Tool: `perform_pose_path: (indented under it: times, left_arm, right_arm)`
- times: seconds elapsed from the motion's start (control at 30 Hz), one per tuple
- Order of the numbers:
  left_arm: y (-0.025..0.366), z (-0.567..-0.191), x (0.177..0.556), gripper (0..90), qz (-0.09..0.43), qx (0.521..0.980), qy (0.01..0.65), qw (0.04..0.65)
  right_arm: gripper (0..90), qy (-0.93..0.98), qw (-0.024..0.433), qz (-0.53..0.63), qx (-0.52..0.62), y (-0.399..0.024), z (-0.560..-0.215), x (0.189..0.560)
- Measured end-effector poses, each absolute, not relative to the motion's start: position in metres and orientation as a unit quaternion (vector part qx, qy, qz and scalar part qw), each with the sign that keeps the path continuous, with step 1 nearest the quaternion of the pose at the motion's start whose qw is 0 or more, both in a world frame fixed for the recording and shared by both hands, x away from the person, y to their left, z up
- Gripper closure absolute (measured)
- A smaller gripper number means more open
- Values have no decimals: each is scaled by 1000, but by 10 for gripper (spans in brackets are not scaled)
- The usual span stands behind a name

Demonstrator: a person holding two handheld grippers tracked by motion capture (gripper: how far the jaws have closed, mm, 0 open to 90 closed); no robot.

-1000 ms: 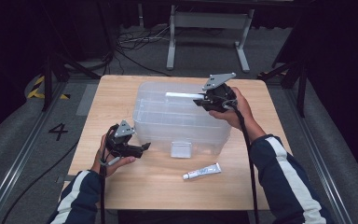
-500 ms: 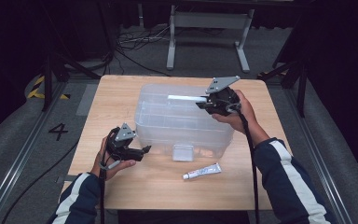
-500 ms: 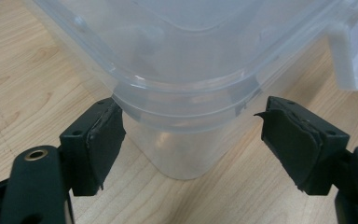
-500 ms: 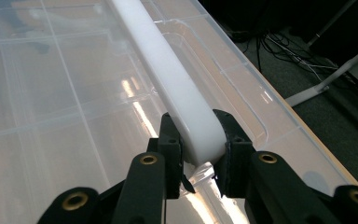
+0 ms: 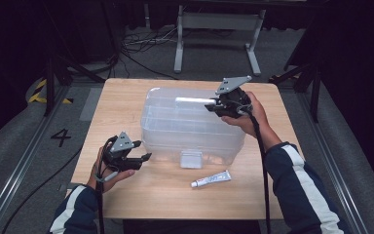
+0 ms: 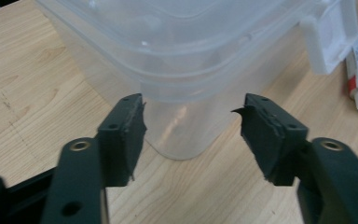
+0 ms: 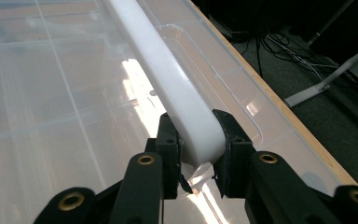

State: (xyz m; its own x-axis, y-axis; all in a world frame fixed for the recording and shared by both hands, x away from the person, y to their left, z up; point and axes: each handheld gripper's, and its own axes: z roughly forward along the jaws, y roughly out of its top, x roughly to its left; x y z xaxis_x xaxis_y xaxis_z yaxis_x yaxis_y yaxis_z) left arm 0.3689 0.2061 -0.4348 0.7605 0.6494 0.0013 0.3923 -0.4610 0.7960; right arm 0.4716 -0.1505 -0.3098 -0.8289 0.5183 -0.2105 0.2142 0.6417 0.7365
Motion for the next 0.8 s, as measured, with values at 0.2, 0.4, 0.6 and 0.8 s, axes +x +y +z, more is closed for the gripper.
perform_pose_path:
  times: [0.2, 0.4, 0.6, 0.8]
  left_arm:
    - [214, -432, 365, 523, 159, 837, 313, 419]
    - [221, -428, 364, 545, 172, 831, 318, 424]
    - [221, -420, 364, 595, 179, 829, 312, 428]
    - [215, -410, 365, 674, 204, 812, 311, 450]
  right_arm:
    - [734, 880, 205, 371, 214, -151, -304, 477]
    - [726, 880, 204, 368, 220, -150, -296, 484]
    - [722, 882, 201, 362, 223, -149, -292, 488]
    - [715, 885, 203, 354, 223, -148, -287, 492]
